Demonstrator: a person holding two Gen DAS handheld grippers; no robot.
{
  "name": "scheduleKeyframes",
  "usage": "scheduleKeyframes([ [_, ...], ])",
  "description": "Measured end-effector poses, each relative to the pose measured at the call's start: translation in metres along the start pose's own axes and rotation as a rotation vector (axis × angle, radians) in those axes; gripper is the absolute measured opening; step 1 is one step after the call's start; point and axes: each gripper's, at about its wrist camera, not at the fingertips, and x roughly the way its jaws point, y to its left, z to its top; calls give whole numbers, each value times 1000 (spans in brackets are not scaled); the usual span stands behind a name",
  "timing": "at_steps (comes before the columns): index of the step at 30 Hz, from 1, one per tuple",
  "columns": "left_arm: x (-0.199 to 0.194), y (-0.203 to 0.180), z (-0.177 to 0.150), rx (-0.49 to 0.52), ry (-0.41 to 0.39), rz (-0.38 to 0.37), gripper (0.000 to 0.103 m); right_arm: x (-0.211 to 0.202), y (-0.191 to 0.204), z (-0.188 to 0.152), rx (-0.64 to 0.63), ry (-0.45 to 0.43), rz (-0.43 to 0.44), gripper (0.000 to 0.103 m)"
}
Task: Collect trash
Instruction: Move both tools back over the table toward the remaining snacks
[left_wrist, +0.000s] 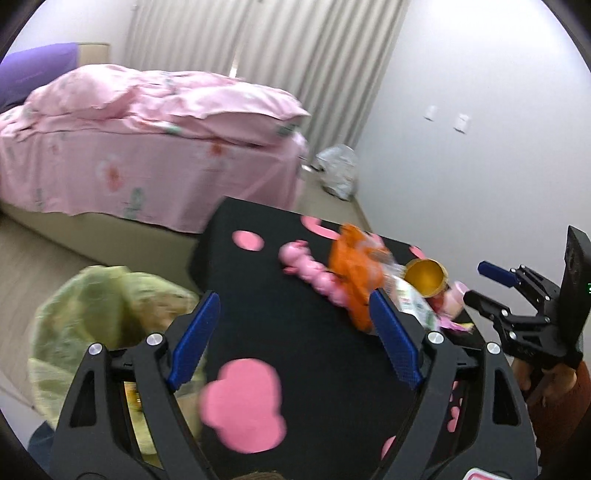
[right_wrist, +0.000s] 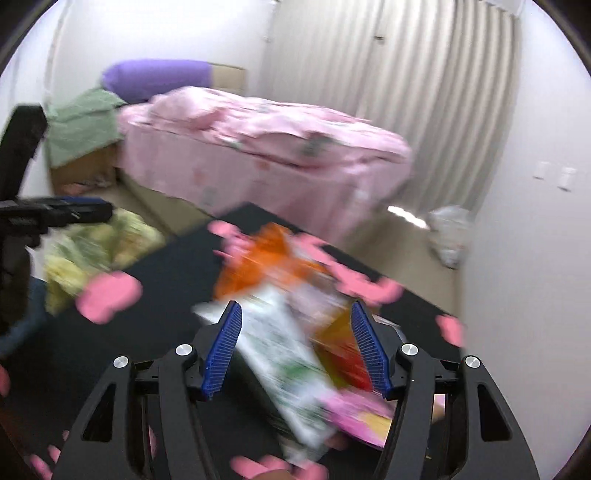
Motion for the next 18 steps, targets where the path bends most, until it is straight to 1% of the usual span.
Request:
scheduleKeyframes([
  [3, 16, -25, -2, 40, 23, -36, 79, -6, -37, -27, 18, 30, -78, 58],
  [5, 26, -41, -4, 66, 43, -63, 79, -5, -55, -45, 29, 56, -103, 58],
  [6, 30, -45, -6, 74, 50, -72, 79, -4, -65, -55, 42, 70, -99, 58],
  [8, 41, -56, -10, 84, 77, -87, 79, 0, -78, -69, 82, 87, -81, 58],
  [11, 56, -64, -17, 91, 112, -92, 79, 8, -94, -89, 125, 104, -31, 58],
  [13, 60, -69, -21, 98, 128, -99, 79, 17, -98, -98, 121, 116, -1, 58],
  [16, 60, -76, -22, 112, 132, -104, 79, 40, -97, -109, 126, 161, 64, 58],
  [18, 60, -80, -21, 119, 132, -107, 79, 52, -96, -117, 136, 194, 89, 58],
])
